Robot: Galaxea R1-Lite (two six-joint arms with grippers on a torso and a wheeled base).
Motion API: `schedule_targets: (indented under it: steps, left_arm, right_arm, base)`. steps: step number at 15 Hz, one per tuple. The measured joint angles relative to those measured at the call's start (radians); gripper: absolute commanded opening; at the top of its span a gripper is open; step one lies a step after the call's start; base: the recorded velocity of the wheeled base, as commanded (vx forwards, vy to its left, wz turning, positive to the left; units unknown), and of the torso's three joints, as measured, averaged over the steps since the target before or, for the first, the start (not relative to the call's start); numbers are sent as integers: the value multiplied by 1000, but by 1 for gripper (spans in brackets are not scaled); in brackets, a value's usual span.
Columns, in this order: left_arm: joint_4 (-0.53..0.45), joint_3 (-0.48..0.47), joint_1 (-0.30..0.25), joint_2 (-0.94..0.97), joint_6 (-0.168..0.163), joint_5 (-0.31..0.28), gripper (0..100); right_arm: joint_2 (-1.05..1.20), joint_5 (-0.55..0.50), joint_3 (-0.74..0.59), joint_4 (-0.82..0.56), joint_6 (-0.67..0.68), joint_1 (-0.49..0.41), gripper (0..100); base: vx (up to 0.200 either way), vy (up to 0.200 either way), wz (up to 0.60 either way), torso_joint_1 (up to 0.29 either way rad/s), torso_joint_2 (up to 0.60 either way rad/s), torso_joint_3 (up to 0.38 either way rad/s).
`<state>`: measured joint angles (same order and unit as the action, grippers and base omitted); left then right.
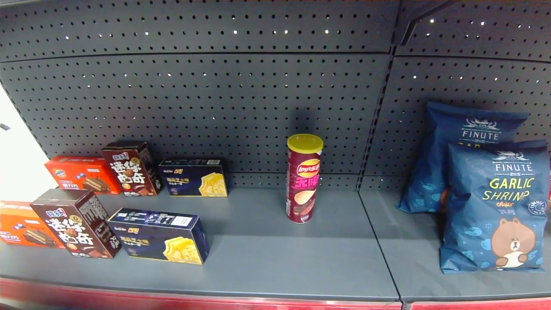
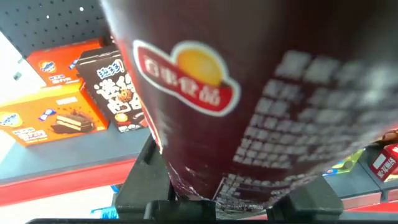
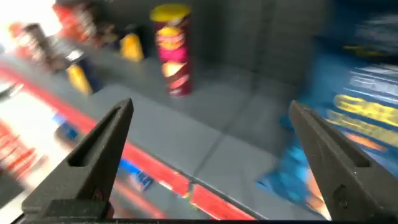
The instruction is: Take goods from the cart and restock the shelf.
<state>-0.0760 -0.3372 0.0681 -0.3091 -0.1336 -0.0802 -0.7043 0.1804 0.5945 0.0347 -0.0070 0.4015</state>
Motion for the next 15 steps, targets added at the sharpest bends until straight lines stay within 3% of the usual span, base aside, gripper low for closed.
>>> schedule_targets:
  steps: [3, 9, 12, 15]
  left_arm:
    - [0, 10, 1, -23, -1, 0, 0]
    - [0, -3, -1, -71, 11, 23, 0]
    - [0, -3, 2, -91, 17, 20, 0]
    - [-1, -10, 4, -98, 71, 20, 0]
  right_arm:
    - [-121, 4, -6, 4, -4, 83, 100]
    - [-404, 12, 96, 120, -51, 121, 100]
    - [-537, 67, 146, 193, -77, 131, 100]
    - [-660, 116, 206, 239, -79, 133, 100]
  base:
    - [0, 0, 0, 0, 0, 0]
    - [0, 0, 0, 0, 0, 0]
    - [0, 0, 0, 0, 0, 0]
    - [0, 0, 0, 0, 0, 0]
